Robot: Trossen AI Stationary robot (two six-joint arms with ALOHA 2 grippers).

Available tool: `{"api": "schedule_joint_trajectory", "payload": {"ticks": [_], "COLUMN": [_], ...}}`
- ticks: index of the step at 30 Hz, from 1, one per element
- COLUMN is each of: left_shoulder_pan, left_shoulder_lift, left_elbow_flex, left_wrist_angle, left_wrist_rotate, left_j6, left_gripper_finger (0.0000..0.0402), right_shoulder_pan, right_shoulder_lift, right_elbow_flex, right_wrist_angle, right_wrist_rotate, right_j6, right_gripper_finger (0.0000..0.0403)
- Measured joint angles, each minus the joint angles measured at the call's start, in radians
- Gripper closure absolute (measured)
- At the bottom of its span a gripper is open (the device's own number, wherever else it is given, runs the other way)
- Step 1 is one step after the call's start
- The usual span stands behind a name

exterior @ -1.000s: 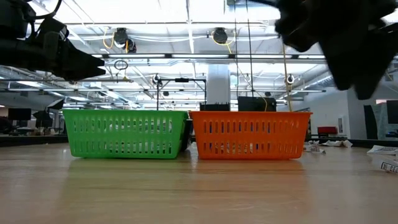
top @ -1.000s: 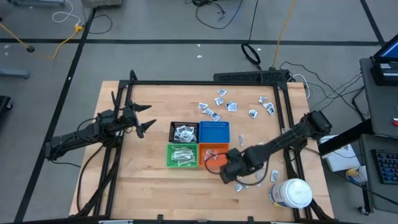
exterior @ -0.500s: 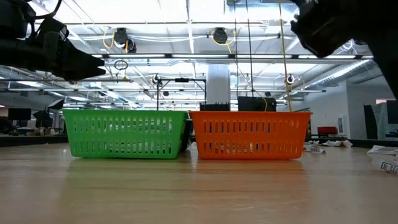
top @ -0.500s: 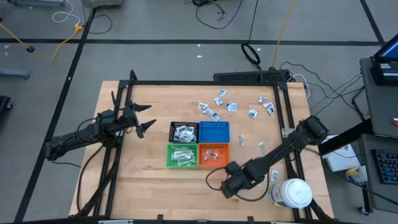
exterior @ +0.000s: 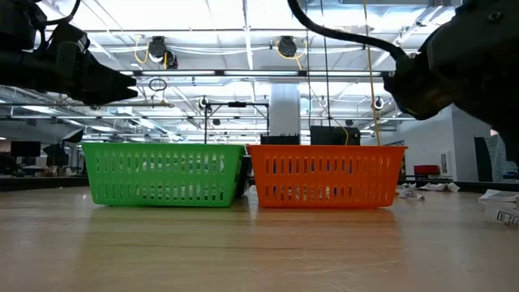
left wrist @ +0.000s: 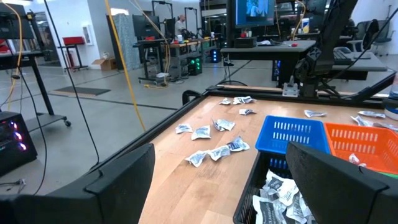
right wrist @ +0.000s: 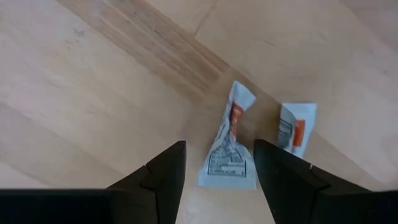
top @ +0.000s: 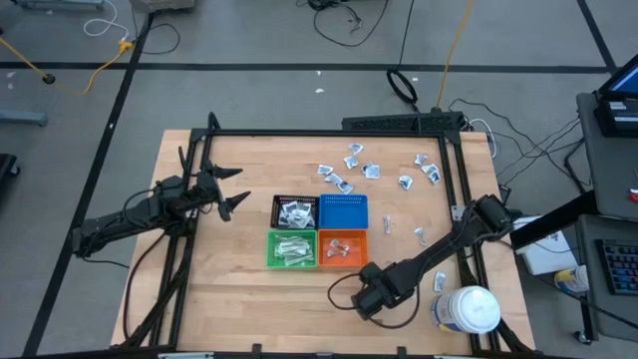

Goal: Pick & Place First Aid Supplies
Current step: Put the ointment pack into the orange bin

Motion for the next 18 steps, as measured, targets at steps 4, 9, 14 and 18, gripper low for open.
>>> {"api": "schedule_joint_trajectory", "payload": {"ticks": [4, 9, 14, 18], "left_shoulder_pan": [0.000, 0.000, 0.000, 0.000], "left_shoulder_lift": [0.000, 0.000, 0.000, 0.000], "left_elbow_flex": [0.000, 0.000, 0.000, 0.000], "left_wrist_angle": [0.000, 0.000, 0.000, 0.000], "left_wrist_rotate": [0.000, 0.000, 0.000, 0.000], "left_j6": [0.000, 0.000, 0.000, 0.000], "left_gripper_finger": [0.0036, 0.0037, 0.0036, 0.0036], "right_shoulder_pan": [-0.006, -0.012, -0.012, -0.012], "right_shoulder_lift": [0.012, 0.012, 0.013, 0.013], "right_elbow_flex": [0.000, 0.000, 0.000, 0.000], "right_wrist_angle": [0.016, 0.024, 0.018, 0.021], "right_wrist_rotate": [-0.002, -0.003, -0.002, 0.000], "right_j6": [-0.009, -0.011, -0.013, -0.034], "right_gripper_finger": [0.0220, 0.0231, 0.0276, 0.0323]}}
